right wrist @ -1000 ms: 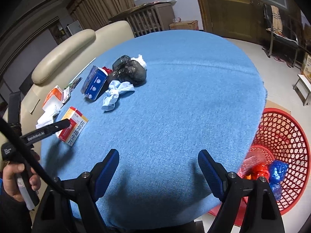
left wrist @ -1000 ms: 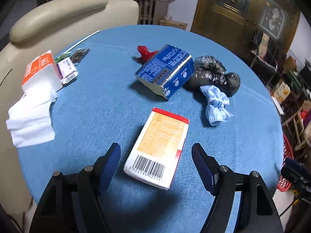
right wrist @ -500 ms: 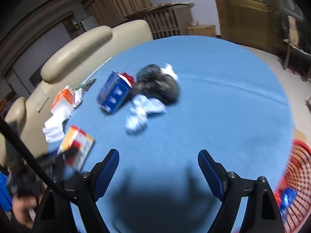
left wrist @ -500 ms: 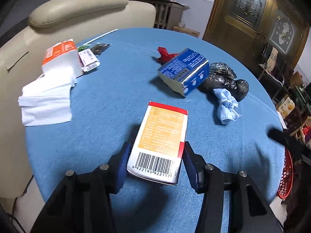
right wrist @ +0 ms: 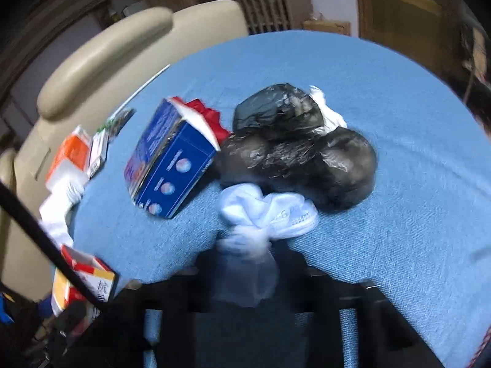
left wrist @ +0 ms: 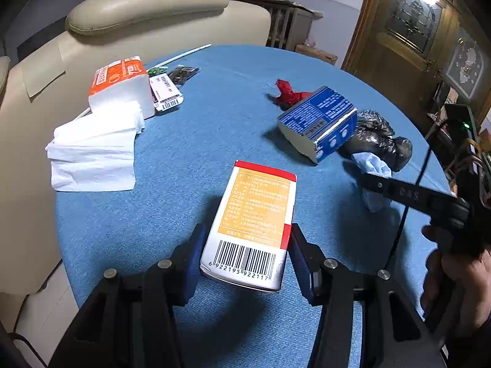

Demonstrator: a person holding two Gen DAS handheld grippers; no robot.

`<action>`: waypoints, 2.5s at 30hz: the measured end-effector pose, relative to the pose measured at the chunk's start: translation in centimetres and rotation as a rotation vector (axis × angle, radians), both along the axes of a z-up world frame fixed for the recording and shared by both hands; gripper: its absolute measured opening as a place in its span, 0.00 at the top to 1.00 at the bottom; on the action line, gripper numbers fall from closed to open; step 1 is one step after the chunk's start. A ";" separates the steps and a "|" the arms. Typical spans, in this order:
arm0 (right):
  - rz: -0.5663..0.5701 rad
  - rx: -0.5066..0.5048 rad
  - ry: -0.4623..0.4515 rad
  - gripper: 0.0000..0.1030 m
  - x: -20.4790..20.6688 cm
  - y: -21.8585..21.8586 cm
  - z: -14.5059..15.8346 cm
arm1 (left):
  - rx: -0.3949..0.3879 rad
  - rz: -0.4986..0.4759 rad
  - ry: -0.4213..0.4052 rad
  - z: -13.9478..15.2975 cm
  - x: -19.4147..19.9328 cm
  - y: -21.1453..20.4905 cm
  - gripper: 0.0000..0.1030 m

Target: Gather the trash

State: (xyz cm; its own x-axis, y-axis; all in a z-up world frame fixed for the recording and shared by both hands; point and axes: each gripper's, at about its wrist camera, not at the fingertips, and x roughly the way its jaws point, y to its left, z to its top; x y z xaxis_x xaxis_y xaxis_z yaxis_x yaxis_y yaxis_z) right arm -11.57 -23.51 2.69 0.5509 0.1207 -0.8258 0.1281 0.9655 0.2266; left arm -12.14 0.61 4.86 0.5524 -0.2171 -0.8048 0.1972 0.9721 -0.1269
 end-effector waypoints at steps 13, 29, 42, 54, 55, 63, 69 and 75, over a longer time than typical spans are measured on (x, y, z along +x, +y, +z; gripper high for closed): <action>0.026 0.016 -0.084 0.71 -8.1 -1.0 2.4 | 0.057 0.030 -0.003 0.5 -0.7 -1.0 0.47; -0.001 0.076 -0.127 0.71 -14.2 -3.4 3.4 | 0.115 -0.026 -0.043 2.1 -2.3 -4.5 0.47; -0.027 0.106 -0.141 0.71 -15.5 -4.8 3.4 | 0.141 -0.060 -0.058 2.5 -3.1 -6.6 0.47; -0.038 0.117 -0.147 0.71 -15.9 -5.3 3.6 | 0.150 -0.071 -0.057 2.4 -3.0 -7.2 0.47; -0.038 0.116 -0.149 0.71 -16.0 -5.3 3.6 | 0.149 -0.073 -0.058 2.4 -3.0 -7.3 0.47; -0.036 0.101 -0.133 0.71 -15.9 -4.9 3.5 | 0.131 -0.071 -0.050 2.2 -2.9 -7.0 0.47; -0.036 0.097 -0.131 0.71 -16.0 -4.5 3.5 | 0.124 -0.074 -0.052 2.2 -2.7 -6.8 0.47; -0.044 0.089 -0.136 0.71 -16.3 -4.7 3.8 | 0.118 -0.086 -0.052 2.2 -2.9 -7.2 0.47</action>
